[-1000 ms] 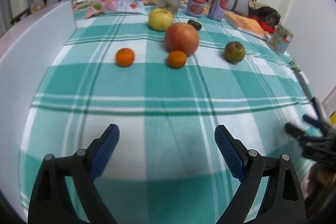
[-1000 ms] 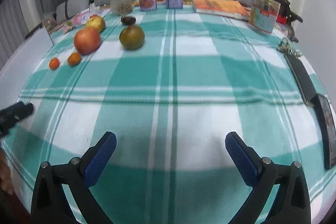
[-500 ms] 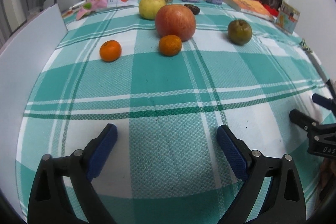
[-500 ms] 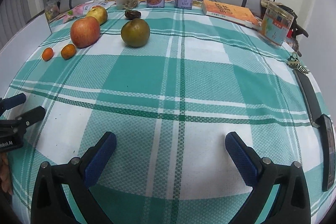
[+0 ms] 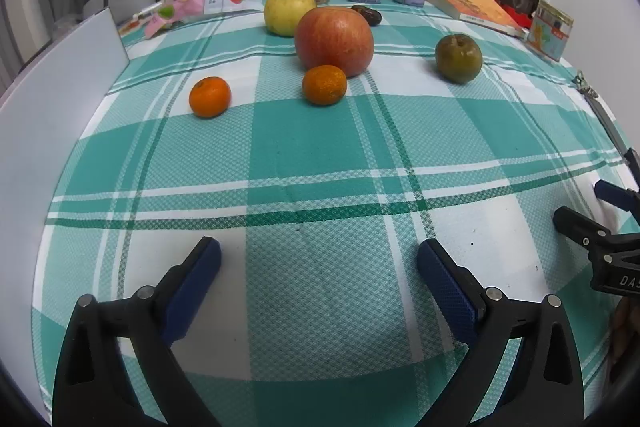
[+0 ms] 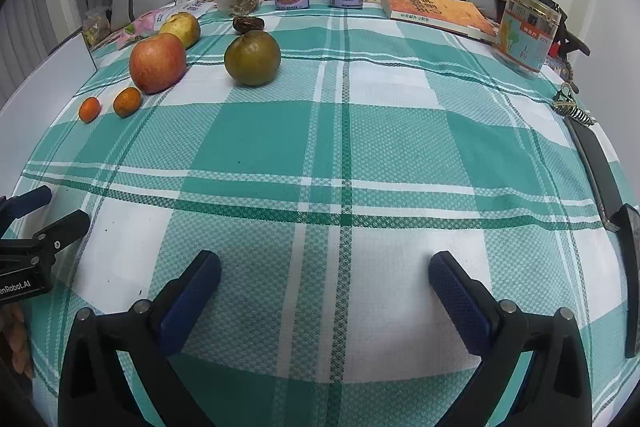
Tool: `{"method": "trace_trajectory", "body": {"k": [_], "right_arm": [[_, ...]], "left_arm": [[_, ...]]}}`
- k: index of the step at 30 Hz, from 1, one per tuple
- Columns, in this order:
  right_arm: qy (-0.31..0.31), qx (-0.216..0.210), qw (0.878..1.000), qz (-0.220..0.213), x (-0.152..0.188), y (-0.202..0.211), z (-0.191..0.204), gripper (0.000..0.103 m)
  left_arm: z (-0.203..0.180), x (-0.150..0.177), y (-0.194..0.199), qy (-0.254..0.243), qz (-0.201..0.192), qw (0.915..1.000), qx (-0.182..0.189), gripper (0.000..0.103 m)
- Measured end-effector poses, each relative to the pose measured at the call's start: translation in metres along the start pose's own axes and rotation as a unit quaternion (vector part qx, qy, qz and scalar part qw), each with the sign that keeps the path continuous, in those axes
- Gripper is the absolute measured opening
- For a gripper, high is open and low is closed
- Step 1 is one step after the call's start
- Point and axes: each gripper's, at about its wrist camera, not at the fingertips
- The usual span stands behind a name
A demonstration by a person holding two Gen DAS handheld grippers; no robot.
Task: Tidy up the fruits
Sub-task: 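Move the left tool to the small orange and close on it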
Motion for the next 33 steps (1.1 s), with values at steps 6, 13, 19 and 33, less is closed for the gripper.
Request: {"method": "trace_trajectory", "body": {"k": [6,13,19,33], "right_arm": [[0.0,0.0,1.0,0.0,-0.0002,0.0,-0.0001,0.103],[0.0,-0.001,1.0,0.0,-0.0003,-0.0001,-0.0001,0.103],[-0.001,-0.001,1.0,0.0,-0.0003,-0.0001,0.0001,0.103],[-0.001,-0.001,1.0,0.0,-0.0006,-0.0003,-0.0004,0.103]], "left_arm": [[-0.0004,0.0001,0.0002,0.0,0.0,1.0,0.0,0.1],[-0.0007,0.0001,0.0002,0.0,0.0,1.0,0.0,0.1],[-0.0005,0.0,0.0003,0.0,0.0,1.0,0.0,0.1],[0.0013,-0.0001,0.0007,0.004,0.001,1.0,0.005,0.099]]}}
Point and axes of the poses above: each gripper's, at about its wrist camera, not at the fingertips, and y roughly against the way its jaws point, z to its left, x to its underside, and after that the axes turned 5 degrees about -x, right-handed
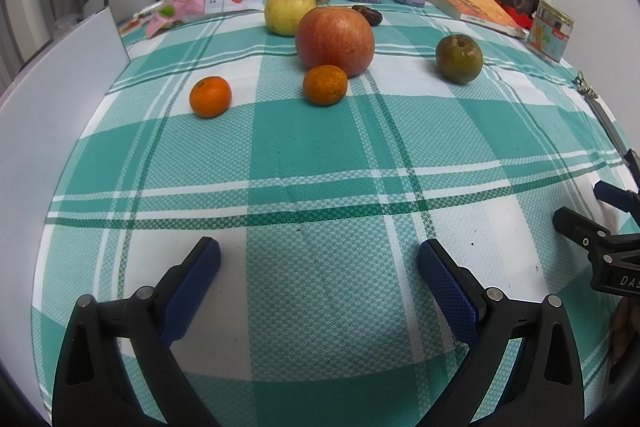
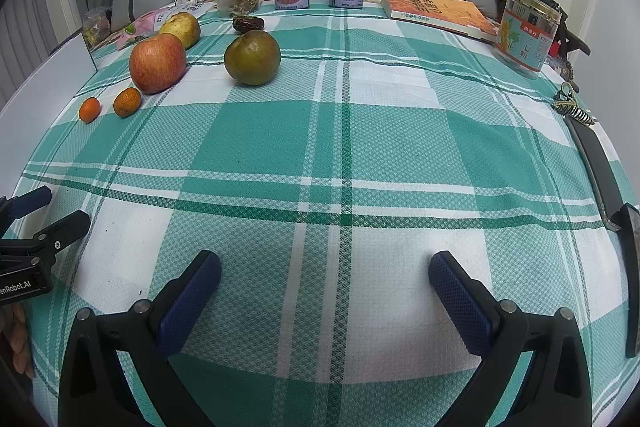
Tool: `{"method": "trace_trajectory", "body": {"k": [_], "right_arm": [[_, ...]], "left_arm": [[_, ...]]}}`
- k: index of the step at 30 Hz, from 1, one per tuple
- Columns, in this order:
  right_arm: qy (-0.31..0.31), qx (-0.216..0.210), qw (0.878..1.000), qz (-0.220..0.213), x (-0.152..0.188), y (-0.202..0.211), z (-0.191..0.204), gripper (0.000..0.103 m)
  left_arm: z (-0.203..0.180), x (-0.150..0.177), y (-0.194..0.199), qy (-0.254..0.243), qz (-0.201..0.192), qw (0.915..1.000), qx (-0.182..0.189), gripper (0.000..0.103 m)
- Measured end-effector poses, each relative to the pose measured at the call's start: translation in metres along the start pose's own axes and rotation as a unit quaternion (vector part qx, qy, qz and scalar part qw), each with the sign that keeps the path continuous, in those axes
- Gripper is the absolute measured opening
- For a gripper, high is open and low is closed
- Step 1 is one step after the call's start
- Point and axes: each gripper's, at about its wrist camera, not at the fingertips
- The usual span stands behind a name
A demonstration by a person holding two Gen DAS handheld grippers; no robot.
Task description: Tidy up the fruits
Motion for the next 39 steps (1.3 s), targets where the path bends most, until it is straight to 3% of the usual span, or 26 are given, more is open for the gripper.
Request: {"method": "trace_trajectory", "body": {"k": [3,4,8,13,17,18,19,20,26,33,39], "right_arm": [[0.0,0.0,1.0,0.0,0.0,0.0,0.0,0.103],[0.0,0.0,1.0,0.0,0.0,0.0,0.0,0.103],[0.0,0.0,1.0,0.0,0.0,0.0,0.0,0.103],[0.0,0.0,1.0,0.0,0.0,0.0,0.0,0.103],[0.0,0.0,1.0,0.0,0.0,0.0,0.0,0.103],[0.0,0.0,1.0,0.0,0.0,0.0,0.0,0.103],[0.0,0.0,1.0,0.0,0.0,0.0,0.0,0.103],[0.0,-0.001,1.0,0.0,0.0,0.0,0.0,0.103],[-0.001,-0.001,1.0,0.0,0.0,0.0,0.0,0.103],[-0.001,-0.001,1.0,-0.001,0.0,0.0,0.0,0.103],[-0.001,-0.001,1.0,-0.001,0.0,0.0,0.0,0.103]], "left_arm": [[0.025,-0.009,0.003,0.043,-0.005,0.9978,0.051,0.099],[0.036,-0.015,0.003,0.063,-0.012,0.9966,0.053,0.099],[0.08,-0.055,-0.018,0.109,-0.01,0.9938,0.019,0.098],[0.09,-0.083,-0.05,0.081,-0.013,0.9966,0.003,0.095],[0.083,-0.091,-0.067,0.055,0.001,0.9985,0.008,0.058],[0.081,-0.091,-0.067,0.049,-0.005,0.9988,0.002,0.057],[0.081,-0.09,-0.065,0.046,-0.01,0.9989,0.002,0.05],[0.081,-0.091,-0.065,0.044,-0.01,0.999,0.007,0.031],[0.081,-0.079,-0.041,0.039,-0.006,0.999,0.02,0.031],[0.082,-0.03,0.026,0.029,0.0,0.9982,0.053,0.031],[0.077,0.012,0.032,0.019,0.01,0.9995,0.022,0.031]]}}
Point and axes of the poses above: each gripper's, at about its wrist camera, not at the fingertips, and y roughly against the way its jaws point, z to its left, x to its underside, and after that the axes turned 5 degrees about -x, right-handed
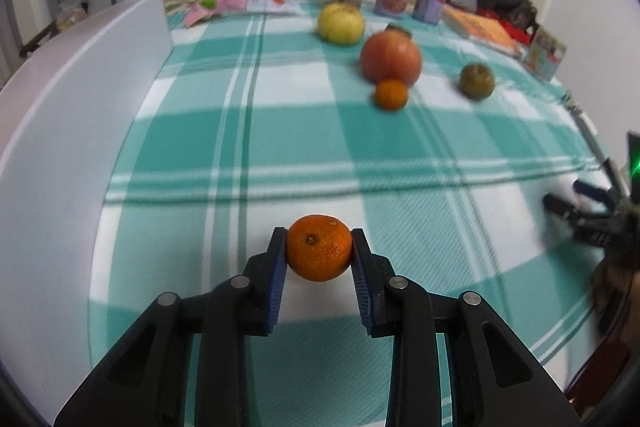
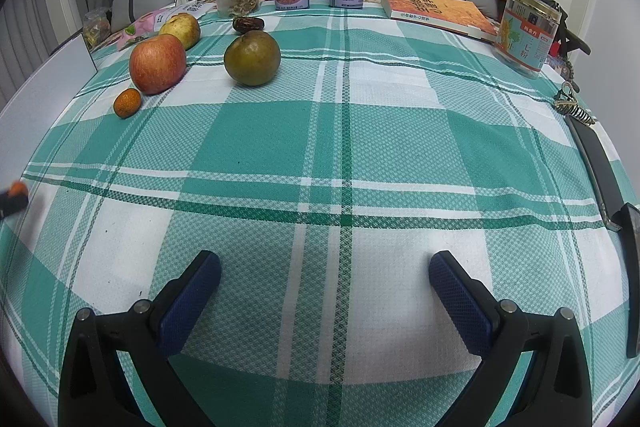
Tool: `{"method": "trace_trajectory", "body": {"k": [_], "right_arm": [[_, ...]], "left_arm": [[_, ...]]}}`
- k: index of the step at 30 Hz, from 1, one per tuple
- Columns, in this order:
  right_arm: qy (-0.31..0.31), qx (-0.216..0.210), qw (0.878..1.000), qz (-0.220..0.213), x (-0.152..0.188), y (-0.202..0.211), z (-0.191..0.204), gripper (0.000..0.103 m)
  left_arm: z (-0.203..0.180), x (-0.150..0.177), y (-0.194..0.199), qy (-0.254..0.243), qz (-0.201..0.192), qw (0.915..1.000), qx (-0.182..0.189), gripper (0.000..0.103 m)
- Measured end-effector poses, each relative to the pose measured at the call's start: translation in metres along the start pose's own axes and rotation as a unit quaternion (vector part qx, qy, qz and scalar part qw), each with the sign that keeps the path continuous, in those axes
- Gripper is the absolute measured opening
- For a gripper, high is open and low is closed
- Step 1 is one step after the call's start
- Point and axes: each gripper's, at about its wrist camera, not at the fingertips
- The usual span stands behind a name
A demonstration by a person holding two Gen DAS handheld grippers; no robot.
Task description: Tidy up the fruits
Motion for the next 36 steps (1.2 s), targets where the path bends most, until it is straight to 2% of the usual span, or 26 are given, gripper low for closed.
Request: {"method": "trace_trajectory", "body": {"k": [4,6,7,8,16,36], "right_arm": [[0.0,0.0,1.0,0.0,0.0,0.0,0.0,0.103],[0.0,0.0,1.0,0.0,0.0,0.0,0.0,0.103],[0.0,0.0,1.0,0.0,0.0,0.0,0.0,0.103],[0.0,0.0,1.0,0.0,0.0,0.0,0.0,0.103],[0.0,0.0,1.0,0.0,0.0,0.0,0.0,0.103],[0.0,0.0,1.0,0.0,0.0,0.0,0.0,0.103]], "left_arm": [[0.003,0.006,-0.009,0.011,-0.006,0.9997,-0.02,0.035],[0.003,0.008,-0.011,0.014,-0.009,0.9994,-0.029,0.055],[0.003,0.009,-0.012,0.015,-0.012,0.999,-0.039,0.077],[0.002,0.01,-0.013,0.014,-0.014,0.9985,-0.051,0.089],[0.008,0.013,-0.019,0.023,-0.006,0.9979,-0.06,0.098],[0.007,0.013,-0.019,0.022,-0.007,0.9978,-0.062,0.099]]}}
Point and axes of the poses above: each gripper's, at about its wrist camera, not at the fingertips, and y roughly against the way its jaws point, z to its left, x to its underside, and after that the axes turned 5 degrees about -x, right-handed
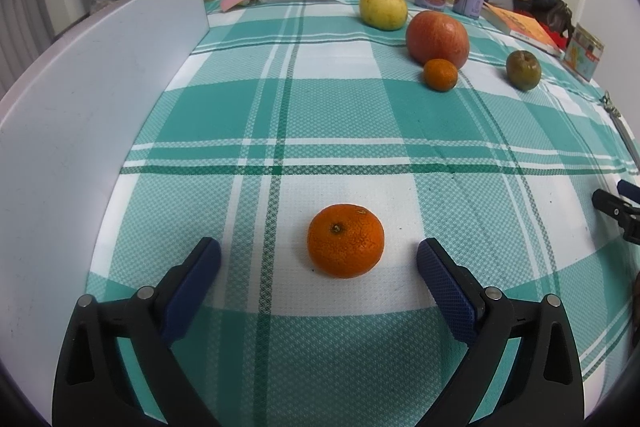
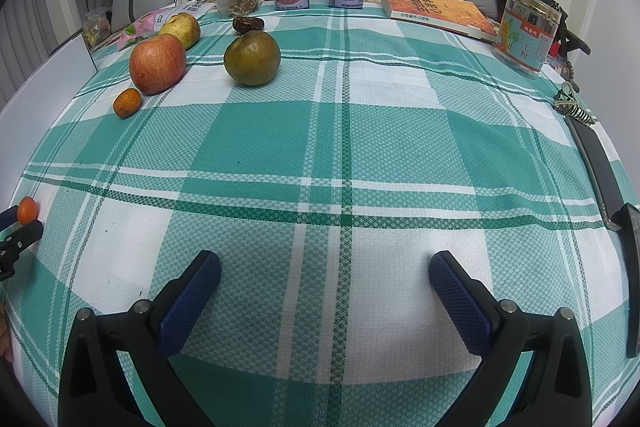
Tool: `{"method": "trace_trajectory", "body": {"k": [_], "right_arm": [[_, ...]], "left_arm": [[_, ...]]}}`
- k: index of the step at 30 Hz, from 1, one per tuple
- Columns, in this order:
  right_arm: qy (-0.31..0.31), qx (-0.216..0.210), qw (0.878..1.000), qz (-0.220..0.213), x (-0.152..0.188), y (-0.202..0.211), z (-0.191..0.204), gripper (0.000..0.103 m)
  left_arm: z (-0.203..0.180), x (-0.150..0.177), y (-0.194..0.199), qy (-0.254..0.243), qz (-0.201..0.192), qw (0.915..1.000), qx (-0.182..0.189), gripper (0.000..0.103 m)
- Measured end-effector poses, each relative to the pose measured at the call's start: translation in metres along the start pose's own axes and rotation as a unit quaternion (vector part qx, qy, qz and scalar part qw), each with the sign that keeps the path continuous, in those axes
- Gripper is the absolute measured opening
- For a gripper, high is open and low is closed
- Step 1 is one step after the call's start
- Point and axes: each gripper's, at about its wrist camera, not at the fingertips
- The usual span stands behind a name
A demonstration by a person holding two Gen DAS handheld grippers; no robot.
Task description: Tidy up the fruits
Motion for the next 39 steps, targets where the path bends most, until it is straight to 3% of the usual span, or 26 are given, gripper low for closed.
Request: {"method": "trace_trajectory", "body": {"k": [17,20,23,27,33,36,39], "right_arm": [[-0.001,-0.002,1.0,0.0,0.0,0.0,0.0,0.103],[-0.026,-0.036,0.999,-0.009,-0.004,0.007,-0.008,0.103],[-0.063,-0.074,0.994,-0.047,-0.026,0.016,-0.011,0.103],[-0.015,-0.089,0.995,-0.043,-0.073,-0.007,0.015,0.103],[-0.008,-0.066,0.998,-0.019,-0.129,-0.061,0.036,0.082],[0.017,-0.06,0.998,0.004,-0.139,-0.08,0.045,0.049],[0.04,-0.05,0.998,0.016,-0.139,-0.08,0.051,0.049]], "left_arm": [[0.0,0.0,0.0,0.0,-0.001,1.0,-0.001,0.1],[0.0,0.001,0.0,0.0,-0.002,1.0,-0.001,0.1],[0.0,0.001,0.0,0.001,-0.002,1.0,-0.001,0.1],[0.0,0.001,0.0,0.001,-0.002,1.0,0.0,0.1],[0.0,0.001,0.0,0.001,-0.002,1.0,0.0,0.1],[0.0,0.001,0.0,0.001,-0.002,1.0,0.0,0.1],[0.0,0.001,0.0,0.001,-0.002,1.0,0.0,0.1]]}}
Point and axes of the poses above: each gripper's, at about its wrist camera, not at the fingertips, and y roughly against the way its jaws point, z to its left, x to its underside, and after that the axes turned 5 degrees about -x, right-handed
